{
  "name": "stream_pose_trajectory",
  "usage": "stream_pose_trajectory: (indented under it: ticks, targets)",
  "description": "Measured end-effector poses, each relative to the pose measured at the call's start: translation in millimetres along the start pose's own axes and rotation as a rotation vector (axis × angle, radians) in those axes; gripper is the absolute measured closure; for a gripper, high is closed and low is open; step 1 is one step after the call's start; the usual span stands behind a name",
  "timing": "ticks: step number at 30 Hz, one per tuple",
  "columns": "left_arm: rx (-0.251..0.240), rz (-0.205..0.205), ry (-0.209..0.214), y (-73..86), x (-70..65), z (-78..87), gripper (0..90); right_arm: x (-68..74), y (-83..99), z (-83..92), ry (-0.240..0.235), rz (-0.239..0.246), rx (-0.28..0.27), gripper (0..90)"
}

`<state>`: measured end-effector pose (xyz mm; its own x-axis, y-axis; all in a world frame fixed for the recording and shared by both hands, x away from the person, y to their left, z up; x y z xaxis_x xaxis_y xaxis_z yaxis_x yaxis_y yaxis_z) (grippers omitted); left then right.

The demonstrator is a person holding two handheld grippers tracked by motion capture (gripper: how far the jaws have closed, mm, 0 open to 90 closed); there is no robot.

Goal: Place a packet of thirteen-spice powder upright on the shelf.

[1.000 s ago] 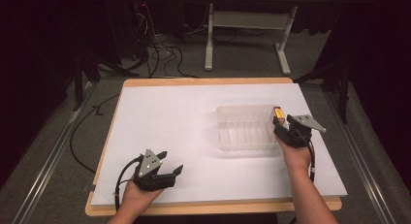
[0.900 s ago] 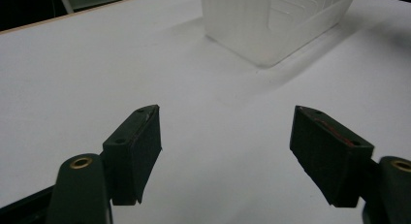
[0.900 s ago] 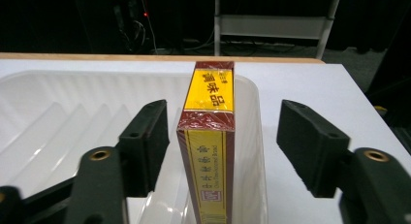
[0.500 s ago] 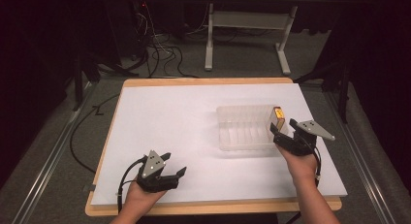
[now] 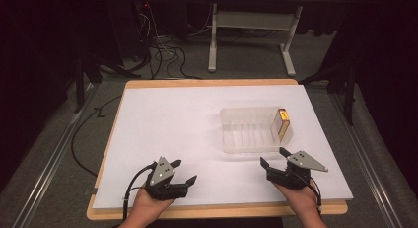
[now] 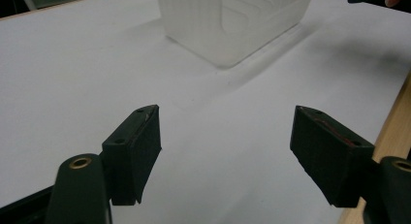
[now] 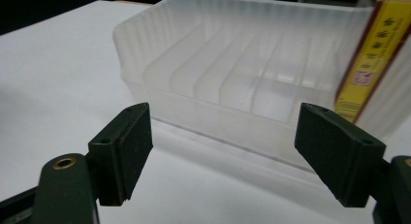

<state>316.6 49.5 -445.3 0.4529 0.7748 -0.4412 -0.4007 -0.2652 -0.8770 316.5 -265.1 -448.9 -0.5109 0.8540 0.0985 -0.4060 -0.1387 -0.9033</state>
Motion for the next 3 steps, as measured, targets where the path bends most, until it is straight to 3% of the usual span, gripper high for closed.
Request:
stream_pose_trajectory:
  ticks: [3]
  targets:
    - [-0.015,0.006,-0.016,-3.0,1.5,-1.7,27.1,0.7,-2.2,-1.9,-0.027,-0.011,-0.021,23.0]
Point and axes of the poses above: each handheld gripper's, and its own axes: z roughly backward along the jaws, y roughly out of its underside, x roughly to its left, the point moved 3 cm from there along -z, roughly forward along the jaws, and after that the axes turned 9 degrees about -y, right-handed, at the moved point
